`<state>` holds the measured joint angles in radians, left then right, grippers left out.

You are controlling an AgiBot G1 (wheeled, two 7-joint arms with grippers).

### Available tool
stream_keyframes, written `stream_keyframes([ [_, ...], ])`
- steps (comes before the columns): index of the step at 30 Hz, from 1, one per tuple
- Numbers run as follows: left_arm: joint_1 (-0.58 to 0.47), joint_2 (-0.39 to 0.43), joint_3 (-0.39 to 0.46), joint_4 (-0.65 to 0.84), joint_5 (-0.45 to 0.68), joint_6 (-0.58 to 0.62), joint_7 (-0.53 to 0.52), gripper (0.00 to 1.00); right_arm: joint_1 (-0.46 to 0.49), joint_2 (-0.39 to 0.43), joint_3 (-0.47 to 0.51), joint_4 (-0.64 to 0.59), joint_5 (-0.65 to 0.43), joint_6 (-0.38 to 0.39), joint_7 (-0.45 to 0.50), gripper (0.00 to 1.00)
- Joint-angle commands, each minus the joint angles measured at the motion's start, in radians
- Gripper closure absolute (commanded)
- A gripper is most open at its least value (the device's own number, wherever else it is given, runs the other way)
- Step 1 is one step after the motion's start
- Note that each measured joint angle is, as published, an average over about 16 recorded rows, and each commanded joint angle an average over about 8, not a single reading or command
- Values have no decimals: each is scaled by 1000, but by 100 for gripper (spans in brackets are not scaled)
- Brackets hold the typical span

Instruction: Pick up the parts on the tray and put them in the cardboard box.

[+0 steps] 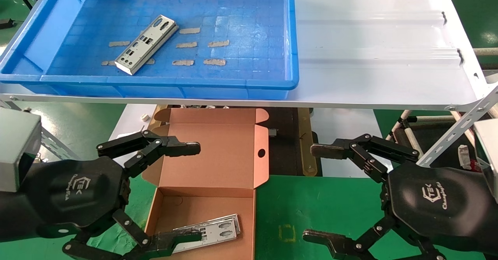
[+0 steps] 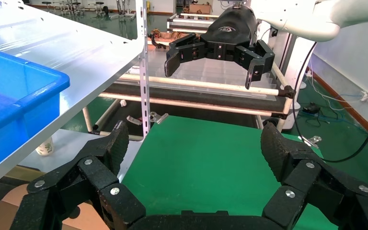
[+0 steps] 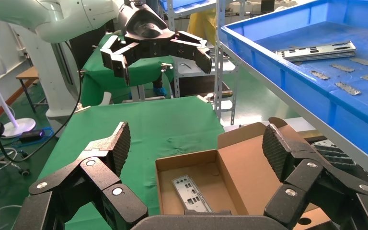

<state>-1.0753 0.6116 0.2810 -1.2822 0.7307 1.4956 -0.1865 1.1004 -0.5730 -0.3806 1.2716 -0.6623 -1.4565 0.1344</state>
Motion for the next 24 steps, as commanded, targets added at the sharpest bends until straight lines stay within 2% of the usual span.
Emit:
stream_keyframes([
  [1, 0, 0, 0, 0, 0, 0, 0, 0, 0, 0, 0, 0, 0, 0, 0, 0],
  [24, 0, 0, 0, 0, 0, 0, 0, 0, 0, 0, 0, 0, 0, 0, 0, 0],
])
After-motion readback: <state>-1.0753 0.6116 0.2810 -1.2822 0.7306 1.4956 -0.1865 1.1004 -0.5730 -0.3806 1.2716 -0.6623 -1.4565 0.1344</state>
